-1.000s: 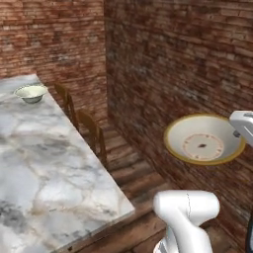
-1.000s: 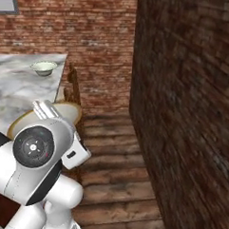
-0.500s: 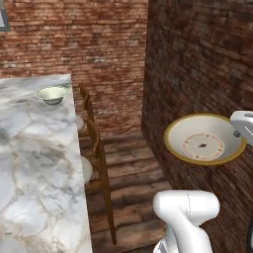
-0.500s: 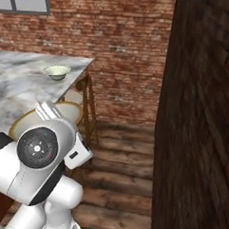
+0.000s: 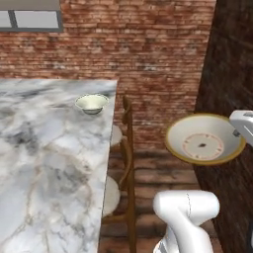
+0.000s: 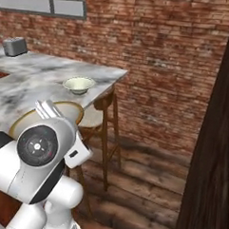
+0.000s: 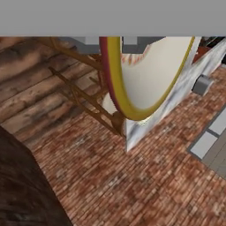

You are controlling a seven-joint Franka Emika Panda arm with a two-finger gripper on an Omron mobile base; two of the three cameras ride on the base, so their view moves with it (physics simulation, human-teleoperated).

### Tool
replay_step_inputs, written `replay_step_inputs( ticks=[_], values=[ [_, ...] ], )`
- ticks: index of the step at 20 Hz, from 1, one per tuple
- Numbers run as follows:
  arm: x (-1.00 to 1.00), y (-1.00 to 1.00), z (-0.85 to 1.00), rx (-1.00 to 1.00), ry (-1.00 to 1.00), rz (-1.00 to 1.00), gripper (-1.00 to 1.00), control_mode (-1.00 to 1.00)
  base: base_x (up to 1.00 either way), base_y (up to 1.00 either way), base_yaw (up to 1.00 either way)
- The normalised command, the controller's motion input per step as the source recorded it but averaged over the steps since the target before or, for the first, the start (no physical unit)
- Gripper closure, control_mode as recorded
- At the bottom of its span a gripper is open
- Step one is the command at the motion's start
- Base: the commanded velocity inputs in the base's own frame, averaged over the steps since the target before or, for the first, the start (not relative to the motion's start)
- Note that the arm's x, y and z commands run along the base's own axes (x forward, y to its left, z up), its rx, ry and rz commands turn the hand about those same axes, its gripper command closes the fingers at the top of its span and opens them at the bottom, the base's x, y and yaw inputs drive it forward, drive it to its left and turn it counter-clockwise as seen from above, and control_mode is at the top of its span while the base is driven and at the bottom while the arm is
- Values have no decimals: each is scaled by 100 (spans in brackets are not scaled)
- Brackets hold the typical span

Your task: Pick up the bowls from the cabinet and place each bowl in front of a stool on the dining counter.

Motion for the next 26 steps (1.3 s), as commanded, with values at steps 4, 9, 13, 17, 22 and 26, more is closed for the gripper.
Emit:
replay_step_inputs(
  ticks=[4, 9, 13, 17, 22, 26],
  values=[
    [0, 0, 0, 0, 0, 0, 100, 100, 75, -4, 50],
    [0, 0, 0, 0, 0, 0, 100, 100, 79, -6, 54],
    [0, 0, 0, 0, 0, 0, 100, 100, 80, 0, 58],
    [0, 0, 0, 0, 0, 0, 100, 100, 83, -11, 61],
    [0, 0, 0, 0, 0, 0, 100, 100, 93, -28, 60],
    [0, 0, 0, 0, 0, 0, 100, 100, 100, -46, 58]
  ],
)
